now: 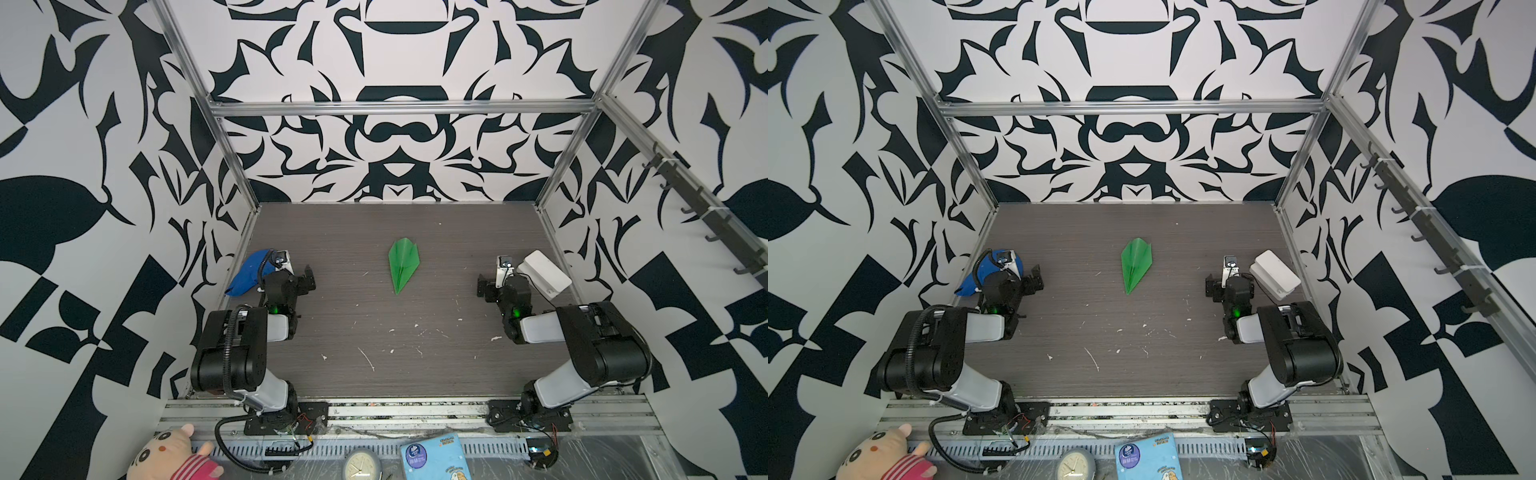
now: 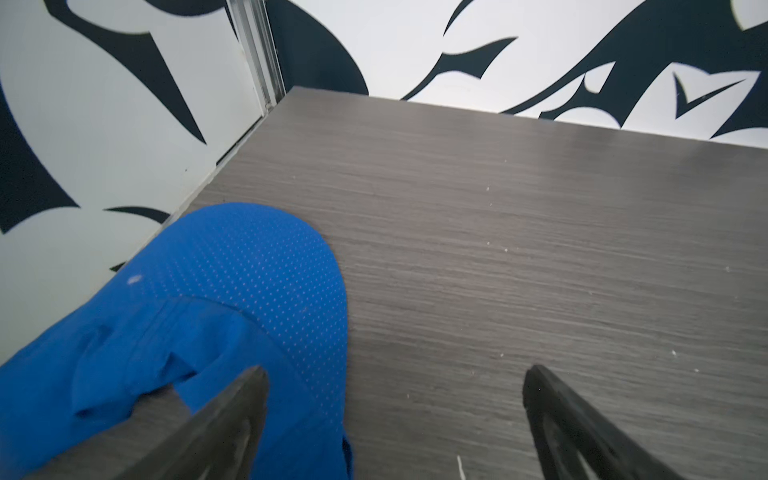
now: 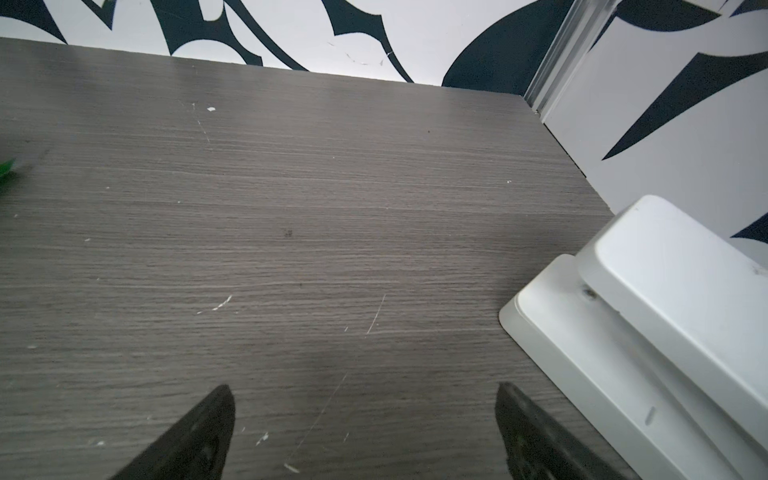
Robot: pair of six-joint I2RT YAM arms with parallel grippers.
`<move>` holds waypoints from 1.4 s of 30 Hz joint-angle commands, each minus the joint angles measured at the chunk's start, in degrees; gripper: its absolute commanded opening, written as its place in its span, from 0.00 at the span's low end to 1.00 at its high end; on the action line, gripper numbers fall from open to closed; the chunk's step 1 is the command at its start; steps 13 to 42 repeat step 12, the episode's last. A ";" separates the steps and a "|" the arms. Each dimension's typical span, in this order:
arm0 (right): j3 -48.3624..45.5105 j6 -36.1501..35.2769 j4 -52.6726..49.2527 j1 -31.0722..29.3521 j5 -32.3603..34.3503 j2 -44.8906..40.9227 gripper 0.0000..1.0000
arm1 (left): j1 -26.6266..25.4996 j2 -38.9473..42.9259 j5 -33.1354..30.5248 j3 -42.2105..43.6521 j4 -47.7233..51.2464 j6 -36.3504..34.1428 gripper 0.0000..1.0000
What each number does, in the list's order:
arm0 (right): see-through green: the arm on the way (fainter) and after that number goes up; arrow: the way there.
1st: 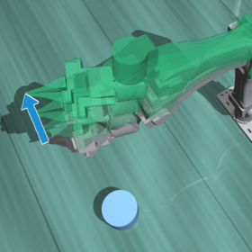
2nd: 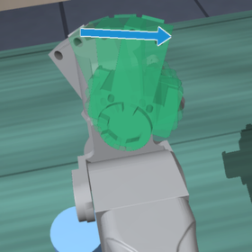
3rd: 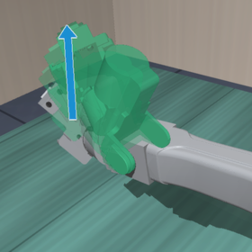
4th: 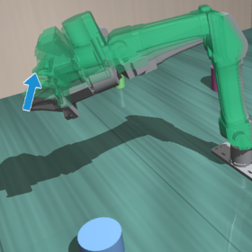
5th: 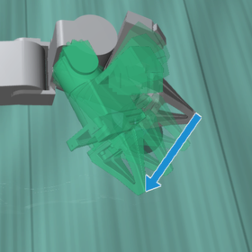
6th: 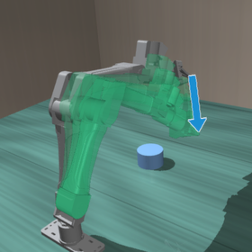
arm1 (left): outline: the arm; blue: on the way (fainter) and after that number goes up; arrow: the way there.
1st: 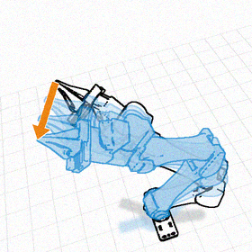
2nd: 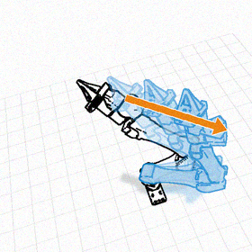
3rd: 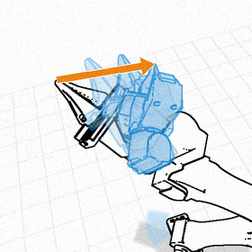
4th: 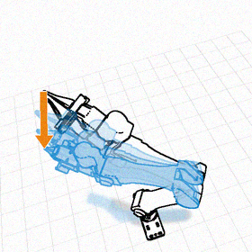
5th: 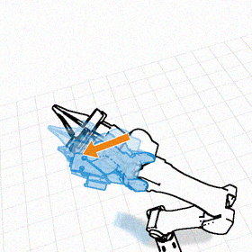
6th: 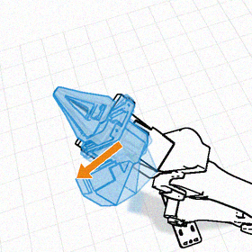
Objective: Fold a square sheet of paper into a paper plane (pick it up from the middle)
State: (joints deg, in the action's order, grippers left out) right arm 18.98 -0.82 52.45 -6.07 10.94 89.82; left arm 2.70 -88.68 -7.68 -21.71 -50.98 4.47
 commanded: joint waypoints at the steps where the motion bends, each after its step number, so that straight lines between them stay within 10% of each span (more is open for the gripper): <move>1: 1.06 0.47 0.60 0.21 1.17 -0.55 1.00 | 0.38 -0.35 0.56 -0.61 0.61 0.19 1.00; 42: 1.23 0.66 0.11 0.78 -1.22 -0.71 1.00 | 0.52 -0.37 0.66 -0.63 0.71 0.21 1.00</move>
